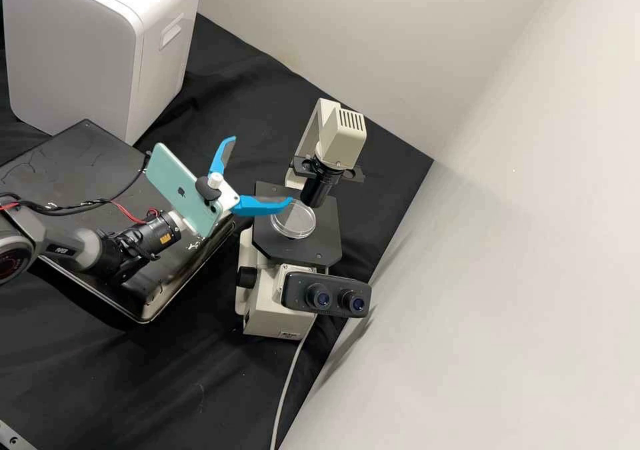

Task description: Place the petri dish on the microscope

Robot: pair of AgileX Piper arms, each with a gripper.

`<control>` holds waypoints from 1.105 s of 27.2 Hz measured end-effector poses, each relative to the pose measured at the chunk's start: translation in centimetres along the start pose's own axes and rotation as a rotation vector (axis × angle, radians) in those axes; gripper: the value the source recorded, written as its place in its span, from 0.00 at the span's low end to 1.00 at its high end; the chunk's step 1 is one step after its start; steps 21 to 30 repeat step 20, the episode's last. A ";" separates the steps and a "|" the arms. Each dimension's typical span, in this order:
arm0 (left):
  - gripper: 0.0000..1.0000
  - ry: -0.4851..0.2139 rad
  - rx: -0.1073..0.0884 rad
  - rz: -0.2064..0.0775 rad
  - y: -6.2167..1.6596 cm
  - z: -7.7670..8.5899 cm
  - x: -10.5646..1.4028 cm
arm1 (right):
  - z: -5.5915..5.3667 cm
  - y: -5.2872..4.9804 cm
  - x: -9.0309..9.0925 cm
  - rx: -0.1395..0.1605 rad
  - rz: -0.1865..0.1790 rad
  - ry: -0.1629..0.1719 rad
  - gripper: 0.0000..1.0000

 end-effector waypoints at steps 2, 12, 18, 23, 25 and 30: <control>1.00 -0.001 -0.005 0.014 0.24 0.0 -0.1 | -1.1 0.3 0.0 0.006 0.016 0.039 1.00; 1.00 0.062 -0.010 0.054 0.86 -0.4 -0.4 | -4.0 1.5 -0.3 0.051 0.053 0.134 1.00; 1.00 0.062 -0.012 0.054 0.86 -0.4 -0.4 | -4.5 1.9 -0.3 0.083 0.072 0.160 1.00; 1.00 0.062 -0.012 0.054 0.86 -0.4 -0.4 | -4.5 1.9 -0.3 0.082 0.072 0.160 1.00; 1.00 0.062 -0.012 0.054 0.86 -0.4 -0.4 | -4.5 1.9 -0.3 0.082 0.072 0.160 1.00; 1.00 0.062 -0.012 0.054 0.86 -0.4 -0.4 | -4.5 1.9 -0.3 0.082 0.072 0.160 1.00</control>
